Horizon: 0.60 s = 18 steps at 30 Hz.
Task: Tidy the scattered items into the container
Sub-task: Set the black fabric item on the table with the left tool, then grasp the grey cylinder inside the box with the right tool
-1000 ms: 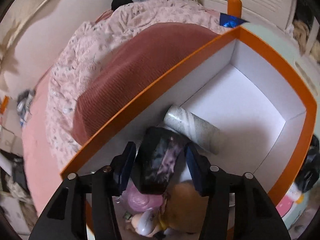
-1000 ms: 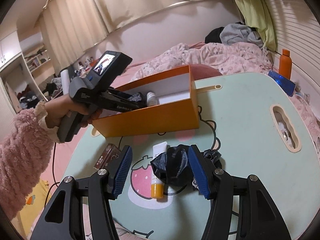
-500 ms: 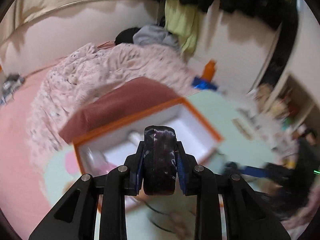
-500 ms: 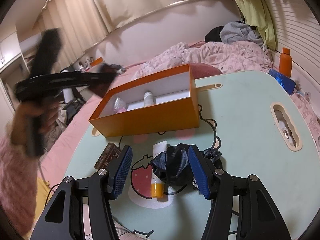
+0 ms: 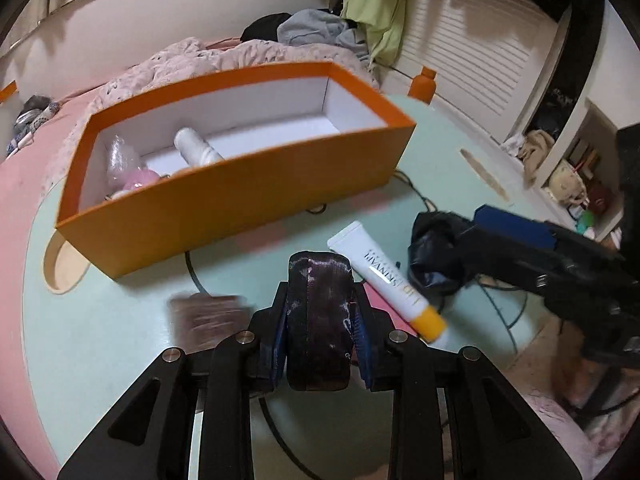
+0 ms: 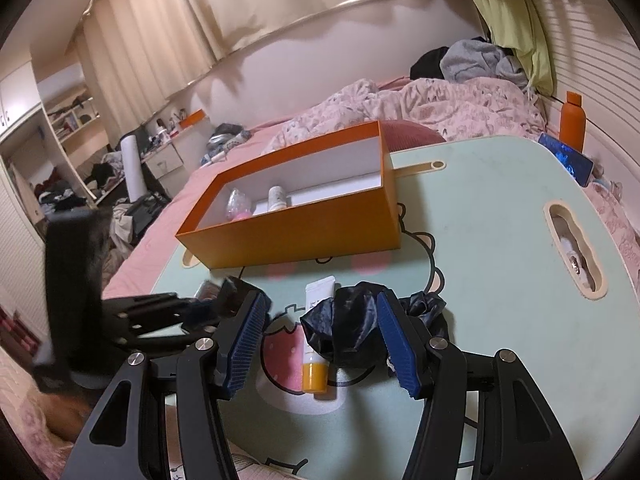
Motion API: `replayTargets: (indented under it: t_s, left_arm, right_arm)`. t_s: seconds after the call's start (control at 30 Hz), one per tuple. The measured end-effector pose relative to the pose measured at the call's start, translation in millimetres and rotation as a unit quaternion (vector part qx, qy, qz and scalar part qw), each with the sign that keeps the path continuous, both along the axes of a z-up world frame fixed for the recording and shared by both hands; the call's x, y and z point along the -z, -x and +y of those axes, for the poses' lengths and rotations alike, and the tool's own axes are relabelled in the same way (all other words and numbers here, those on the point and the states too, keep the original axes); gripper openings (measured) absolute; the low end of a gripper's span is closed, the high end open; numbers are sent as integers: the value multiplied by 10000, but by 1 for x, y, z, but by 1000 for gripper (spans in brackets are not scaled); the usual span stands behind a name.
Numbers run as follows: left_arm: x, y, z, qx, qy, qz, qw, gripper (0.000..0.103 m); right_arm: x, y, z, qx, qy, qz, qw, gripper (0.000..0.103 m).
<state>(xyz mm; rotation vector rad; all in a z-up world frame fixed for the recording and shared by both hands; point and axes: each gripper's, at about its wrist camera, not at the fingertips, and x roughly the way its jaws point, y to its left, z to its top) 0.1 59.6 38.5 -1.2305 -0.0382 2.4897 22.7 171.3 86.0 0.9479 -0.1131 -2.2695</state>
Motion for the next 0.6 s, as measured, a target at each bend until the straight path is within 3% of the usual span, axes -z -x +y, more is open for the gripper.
replayTargets:
  t_s: [0.23, 0.37, 0.47, 0.6]
  left_arm:
    - [-8, -6, -13, -210, -259, 305, 9990, 44]
    - [-25, -32, -32, -357, -765, 906, 9923, 66]
    - [-33, -52, -54, -756, -1078, 1229, 9836, 68]
    - [-25, -68, -84, -1499, -1068, 1215, 9754, 68]
  right_arm:
    - [0, 0, -1, -16, -31, -17, 10000, 58]
    - [-1, 1, 0, -3, -17, 5, 10000, 58]
    - [-3, 0, 1, 29, 17, 70, 10000, 58]
    - [-12, 2, 1, -14, 58, 159, 9999, 58]
